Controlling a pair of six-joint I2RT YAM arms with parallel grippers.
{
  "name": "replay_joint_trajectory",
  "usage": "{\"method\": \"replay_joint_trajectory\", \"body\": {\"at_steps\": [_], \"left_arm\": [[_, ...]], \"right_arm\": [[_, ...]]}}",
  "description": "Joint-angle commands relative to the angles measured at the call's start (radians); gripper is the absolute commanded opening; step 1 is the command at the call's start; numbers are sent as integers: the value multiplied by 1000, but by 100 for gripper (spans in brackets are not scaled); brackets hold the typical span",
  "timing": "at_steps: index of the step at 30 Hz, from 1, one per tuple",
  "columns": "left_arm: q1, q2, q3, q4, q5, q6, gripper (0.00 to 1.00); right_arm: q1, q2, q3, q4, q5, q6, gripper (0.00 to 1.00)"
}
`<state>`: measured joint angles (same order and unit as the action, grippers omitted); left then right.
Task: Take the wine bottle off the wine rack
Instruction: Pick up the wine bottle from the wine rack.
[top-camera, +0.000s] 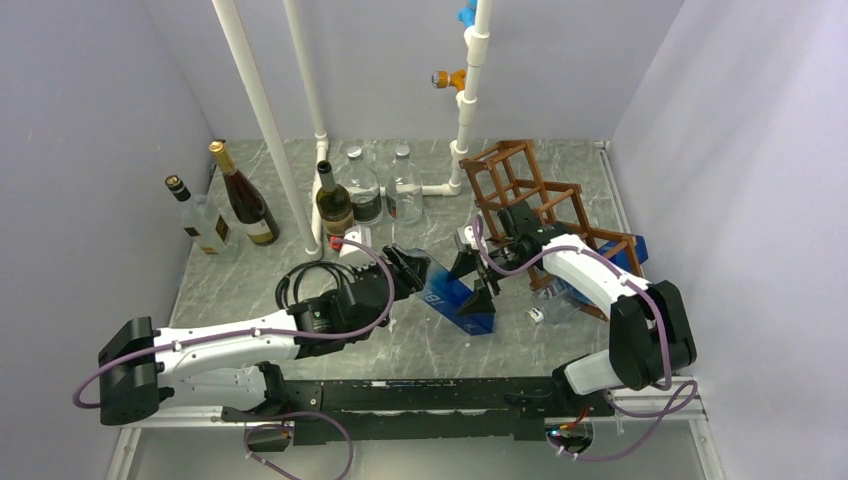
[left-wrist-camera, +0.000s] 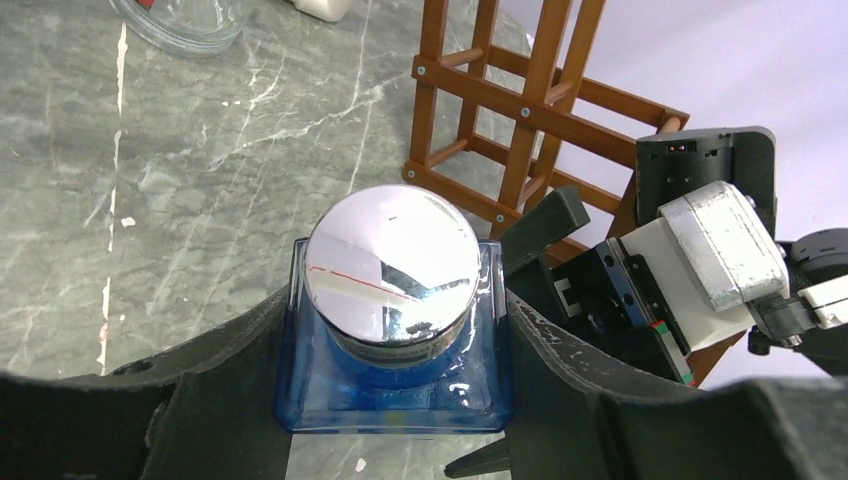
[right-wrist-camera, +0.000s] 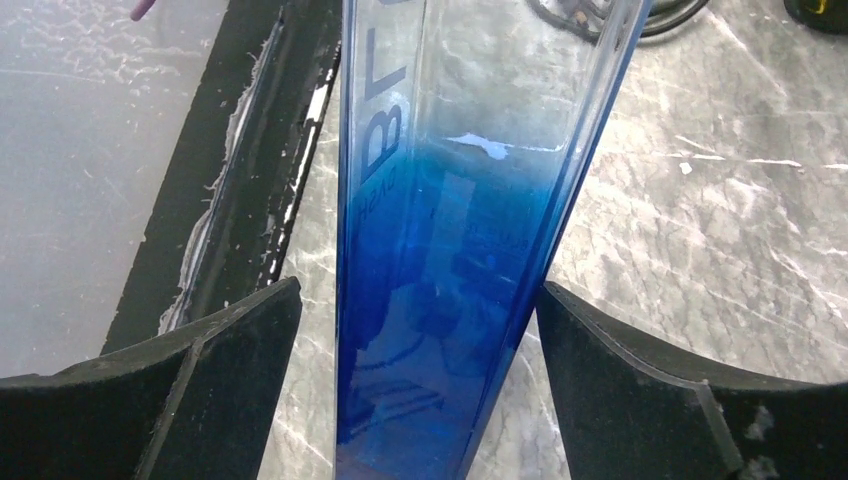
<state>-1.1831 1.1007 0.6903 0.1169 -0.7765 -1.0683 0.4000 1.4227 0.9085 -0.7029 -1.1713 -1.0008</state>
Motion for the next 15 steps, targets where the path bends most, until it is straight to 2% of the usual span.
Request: {"method": "replay_joint_trajectory", "body": {"at_steps": [1,10,15], "left_arm": [[-1,-70,29,171,-27,92,0],[0,-100,78,209,-17,459,0],[10,-116,83,248,8,640,0]], "right_arm": [[3,-38,26,-84,-76,-81,91],[3,-60,66,-270,-86,-286,95],[2,-80,63,-278,-75,-302,95]]}}
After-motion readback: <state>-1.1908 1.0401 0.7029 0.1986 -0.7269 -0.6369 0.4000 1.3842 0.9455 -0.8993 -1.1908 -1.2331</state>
